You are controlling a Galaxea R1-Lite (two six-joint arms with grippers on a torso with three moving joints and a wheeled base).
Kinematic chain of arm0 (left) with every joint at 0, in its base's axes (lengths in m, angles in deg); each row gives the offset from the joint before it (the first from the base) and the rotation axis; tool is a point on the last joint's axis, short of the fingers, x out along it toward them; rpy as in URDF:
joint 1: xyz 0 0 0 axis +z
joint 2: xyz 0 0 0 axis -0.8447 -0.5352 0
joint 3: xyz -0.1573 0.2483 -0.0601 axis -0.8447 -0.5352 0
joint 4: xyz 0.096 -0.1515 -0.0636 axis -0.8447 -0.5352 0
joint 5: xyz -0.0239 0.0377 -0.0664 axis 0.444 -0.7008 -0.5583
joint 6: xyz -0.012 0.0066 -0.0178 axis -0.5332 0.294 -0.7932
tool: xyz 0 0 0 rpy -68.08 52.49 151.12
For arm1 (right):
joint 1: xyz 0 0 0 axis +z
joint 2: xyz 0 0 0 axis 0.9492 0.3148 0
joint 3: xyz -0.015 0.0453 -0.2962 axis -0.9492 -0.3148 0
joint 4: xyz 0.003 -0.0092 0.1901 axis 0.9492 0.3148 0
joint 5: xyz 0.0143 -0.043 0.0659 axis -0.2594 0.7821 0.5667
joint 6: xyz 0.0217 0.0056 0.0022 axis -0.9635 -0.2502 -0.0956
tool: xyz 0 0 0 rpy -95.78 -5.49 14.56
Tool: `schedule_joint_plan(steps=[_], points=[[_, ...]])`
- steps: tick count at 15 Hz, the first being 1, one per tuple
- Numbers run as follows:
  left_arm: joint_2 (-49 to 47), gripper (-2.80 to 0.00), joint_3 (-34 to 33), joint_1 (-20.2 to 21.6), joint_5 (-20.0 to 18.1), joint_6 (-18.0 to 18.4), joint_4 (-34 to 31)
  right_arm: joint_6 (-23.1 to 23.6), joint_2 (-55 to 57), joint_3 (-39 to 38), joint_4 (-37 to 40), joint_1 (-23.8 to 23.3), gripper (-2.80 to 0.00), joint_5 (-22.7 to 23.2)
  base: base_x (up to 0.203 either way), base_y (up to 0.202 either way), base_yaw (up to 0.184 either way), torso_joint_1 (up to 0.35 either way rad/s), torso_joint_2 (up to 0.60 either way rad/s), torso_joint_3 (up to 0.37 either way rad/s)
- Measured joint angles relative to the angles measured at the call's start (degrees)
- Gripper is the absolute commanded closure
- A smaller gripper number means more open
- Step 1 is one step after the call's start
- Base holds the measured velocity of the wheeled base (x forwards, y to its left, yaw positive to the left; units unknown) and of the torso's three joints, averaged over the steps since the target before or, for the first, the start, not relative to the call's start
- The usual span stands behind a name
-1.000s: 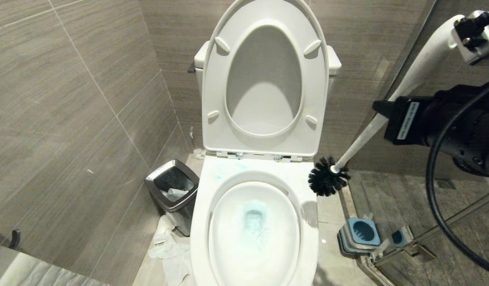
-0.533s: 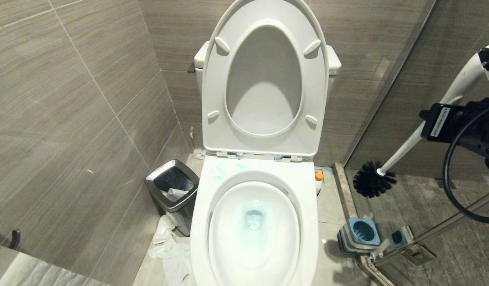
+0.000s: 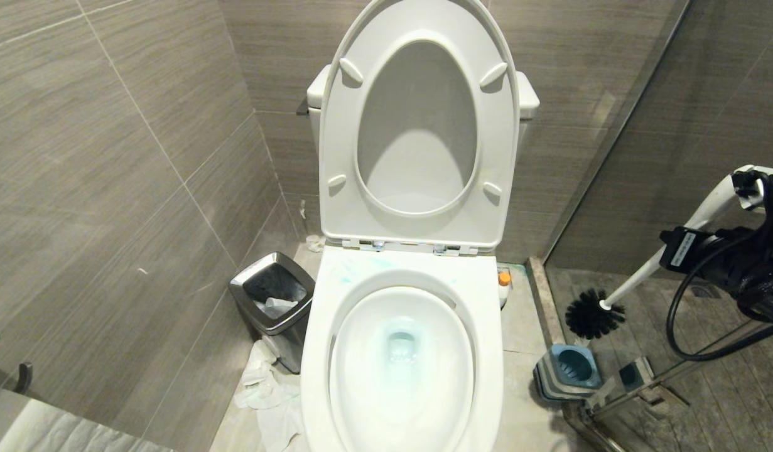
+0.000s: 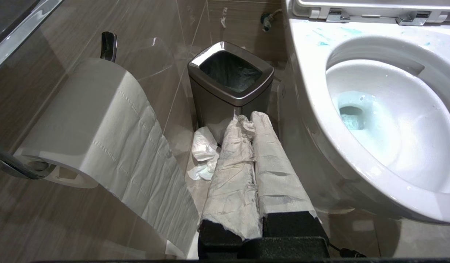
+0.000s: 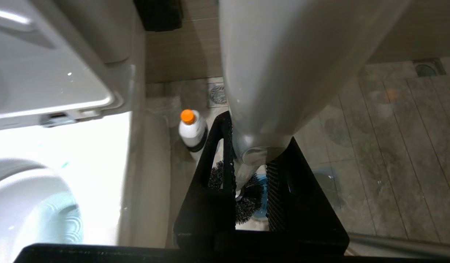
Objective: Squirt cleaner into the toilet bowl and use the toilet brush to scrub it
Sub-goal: Put the toilet brush back
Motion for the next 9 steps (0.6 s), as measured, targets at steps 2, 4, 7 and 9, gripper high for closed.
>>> schedule_joint_plan(steps=[2, 4, 7, 9], points=[[0.0, 0.0, 0.0, 0.0, 0.0, 0.0, 0.0, 0.1, 4.2, -2.8, -7.2, -2.6, 0.0, 1.5, 0.0, 0.0, 0.0, 0.0, 0.0, 0.0], [0.0, 0.0, 0.0, 0.0, 0.0, 0.0, 0.0, 0.6, 9.1, -5.0, -13.6, -4.4, 0.0, 2.2, 0.0, 0.0, 0.0, 0.0, 0.0, 0.0], [0.0, 0.0, 0.0, 0.0, 0.0, 0.0, 0.0, 1.1, 17.2, -7.5, -21.5, -6.0, 0.0, 2.4, 0.0, 0.0, 0.0, 0.0, 0.0, 0.0], [0.0, 0.0, 0.0, 0.0, 0.0, 0.0, 0.0, 1.8, 22.9, -8.4, -27.1, -7.2, 0.0, 2.4, 0.0, 0.0, 0.0, 0.0, 0.0, 0.0]])
